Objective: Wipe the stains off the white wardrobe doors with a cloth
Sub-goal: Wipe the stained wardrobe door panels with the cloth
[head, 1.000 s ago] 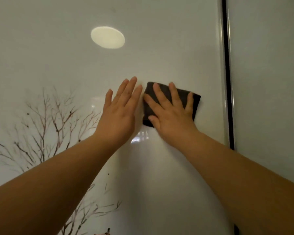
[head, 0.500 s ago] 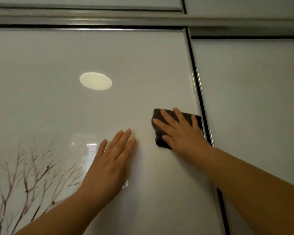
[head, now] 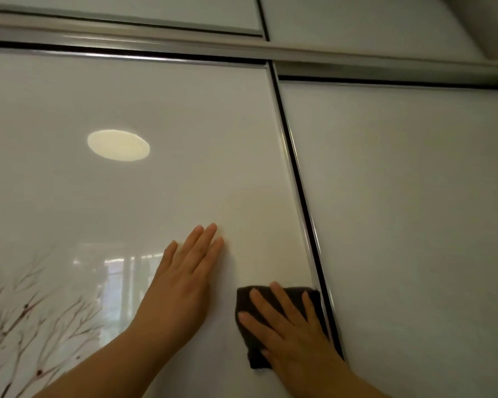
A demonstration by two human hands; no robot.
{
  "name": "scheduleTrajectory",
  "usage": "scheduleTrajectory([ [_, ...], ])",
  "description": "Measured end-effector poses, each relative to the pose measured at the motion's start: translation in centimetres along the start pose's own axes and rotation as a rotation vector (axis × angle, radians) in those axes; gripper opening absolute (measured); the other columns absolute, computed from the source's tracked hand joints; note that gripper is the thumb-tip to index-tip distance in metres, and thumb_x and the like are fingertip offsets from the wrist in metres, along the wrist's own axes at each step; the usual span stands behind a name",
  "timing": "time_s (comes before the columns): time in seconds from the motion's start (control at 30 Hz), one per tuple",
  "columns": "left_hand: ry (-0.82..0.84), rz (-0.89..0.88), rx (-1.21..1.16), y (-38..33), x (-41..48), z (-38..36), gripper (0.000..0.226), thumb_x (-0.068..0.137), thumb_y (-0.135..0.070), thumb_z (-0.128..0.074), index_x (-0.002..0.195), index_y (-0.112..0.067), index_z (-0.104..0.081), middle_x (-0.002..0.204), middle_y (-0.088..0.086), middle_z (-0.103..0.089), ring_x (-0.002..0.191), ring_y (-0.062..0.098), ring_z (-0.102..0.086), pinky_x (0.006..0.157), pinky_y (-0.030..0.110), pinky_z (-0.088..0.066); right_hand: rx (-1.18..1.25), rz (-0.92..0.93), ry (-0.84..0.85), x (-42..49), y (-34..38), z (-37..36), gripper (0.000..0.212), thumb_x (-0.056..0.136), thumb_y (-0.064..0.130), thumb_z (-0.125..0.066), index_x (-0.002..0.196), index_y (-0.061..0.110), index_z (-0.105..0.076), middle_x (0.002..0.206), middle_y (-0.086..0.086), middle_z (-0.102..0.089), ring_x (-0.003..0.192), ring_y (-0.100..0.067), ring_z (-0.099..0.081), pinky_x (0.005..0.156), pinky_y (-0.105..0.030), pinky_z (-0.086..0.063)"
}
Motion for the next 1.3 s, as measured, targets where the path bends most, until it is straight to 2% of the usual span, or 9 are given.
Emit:
scheduleTrajectory([
  [0.13, -0.012, -0.027, -0.028, -0.8, 0.6, 0.1, 0.063, 0.081, -0.015, -0.027, 0.145, -0.013, -0.026, 0.155, 0.005, -0.018, 0.142, 0.021, -0.010, 0.110, 0.042, -0.012, 0.045, 0.222, -0.077, -0.3, -0.3, 2.0, 0.049, 0.094, 0.030, -0.039, 0.143, 0.025, -0.033, 0.153, -0.004, -0.028, 0.139, -0.032, -0.024, 0.104, -0.051, -0.034],
  [0.27, -0.035, -0.031, -0.044, -1.4, 1.5, 0.0, 0.062, 0.080, -0.012, -0.028, 0.142, -0.011, -0.033, 0.153, 0.007, -0.023, 0.141, 0.022, -0.014, 0.109, 0.044, -0.016, 0.095, 0.287, -0.314, 4.3, -4.6, 7.3, 0.032, 0.100, 0.016, -0.032, 0.127, 0.013, -0.049, 0.139, -0.013, -0.047, 0.129, -0.039, -0.040, 0.100, -0.054, -0.037],
  [0.47, -0.045, -0.005, 0.011, -0.9, 3.9, -0.1, 0.061, 0.085, -0.015, -0.028, 0.146, -0.016, -0.025, 0.154, 0.002, -0.019, 0.142, 0.018, -0.009, 0.111, 0.039, -0.011, 0.017, -0.023, -0.381, 15.6, -15.3, 12.7, 0.056, 0.077, -0.011, -0.053, 0.128, 0.013, -0.055, 0.145, -0.017, -0.039, 0.132, -0.051, -0.026, 0.098, -0.068, -0.023],
  [0.57, -0.059, 0.007, 0.028, -0.9, 5.1, -0.3, 0.061, 0.087, -0.013, -0.034, 0.146, -0.018, -0.021, 0.155, 0.001, -0.017, 0.142, 0.016, -0.007, 0.113, 0.041, -0.014, 0.037, -0.241, -0.187, 18.6, -19.3, 10.4, 0.061, 0.090, 0.001, -0.050, 0.142, 0.030, -0.034, 0.158, -0.002, -0.007, 0.140, -0.044, 0.001, 0.106, -0.065, -0.017],
  [0.63, -0.054, 0.020, 0.038, -1.1, 5.7, -0.9, 0.062, 0.087, -0.014, -0.035, 0.147, -0.018, -0.019, 0.155, 0.000, -0.015, 0.142, 0.016, -0.006, 0.113, 0.042, -0.016, 0.158, -0.308, -0.148, 18.1, -19.7, 8.9, 0.057, 0.095, 0.006, -0.044, 0.144, 0.029, -0.028, 0.158, 0.001, -0.001, 0.140, -0.042, 0.001, 0.111, -0.056, -0.018],
  [0.73, -0.047, 0.008, 0.045, -2.1, 6.5, -2.2, 0.064, 0.086, -0.012, -0.042, 0.146, -0.016, -0.022, 0.155, 0.002, -0.017, 0.142, 0.017, -0.007, 0.111, 0.043, -0.015, 0.317, -0.333, -0.217, 15.3, -18.3, 8.1, 0.048, 0.097, 0.012, -0.040, 0.143, 0.023, -0.033, 0.158, 0.002, -0.002, 0.141, -0.036, -0.006, 0.110, -0.047, -0.023],
  [0.97, -0.036, -0.006, 0.081, -5.7, 8.2, -5.2, 0.060, 0.087, -0.025, -0.026, 0.146, -0.014, -0.023, 0.153, 0.005, -0.020, 0.142, 0.019, -0.010, 0.112, 0.051, -0.014, 0.366, -0.263, -0.343, 5.9, -13.5, 4.6, 0.047, 0.084, 0.007, -0.048, 0.130, 0.010, -0.051, 0.151, -0.010, -0.026, 0.130, -0.047, -0.033, 0.098, -0.054, -0.041],
  [1.17, -0.066, -0.025, 0.083, -6.0, 8.4, -5.2, 0.058, 0.087, -0.023, -0.027, 0.143, -0.012, -0.030, 0.151, 0.007, -0.027, 0.140, 0.021, -0.017, 0.107, 0.051, -0.014, 0.306, -0.175, -0.342, 2.7, -11.2, 3.4, 0.053, 0.080, 0.005, -0.059, 0.131, 0.007, -0.048, 0.150, -0.015, -0.028, 0.130, -0.047, -0.034, 0.091, -0.055, -0.047],
  [1.3, -0.113, 0.003, 0.089, -5.1, 9.3, -4.0, 0.058, 0.084, -0.020, -0.028, 0.141, -0.010, -0.034, 0.149, 0.008, -0.031, 0.139, 0.023, -0.022, 0.109, 0.051, -0.016, 0.291, -0.197, -0.312, 8.0, -14.2, 5.0, 0.056, 0.083, 0.003, -0.059, 0.136, 0.009, -0.043, 0.155, -0.012, -0.017, 0.130, -0.047, -0.033, 0.097, -0.054, -0.042],
])
Point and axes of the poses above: each hand's wrist, its own x-axis towards the middle knuckle, its own z-axis out of the back of the hand, y = z × x, the point moved 9 cm from there along x, towards the middle knuckle
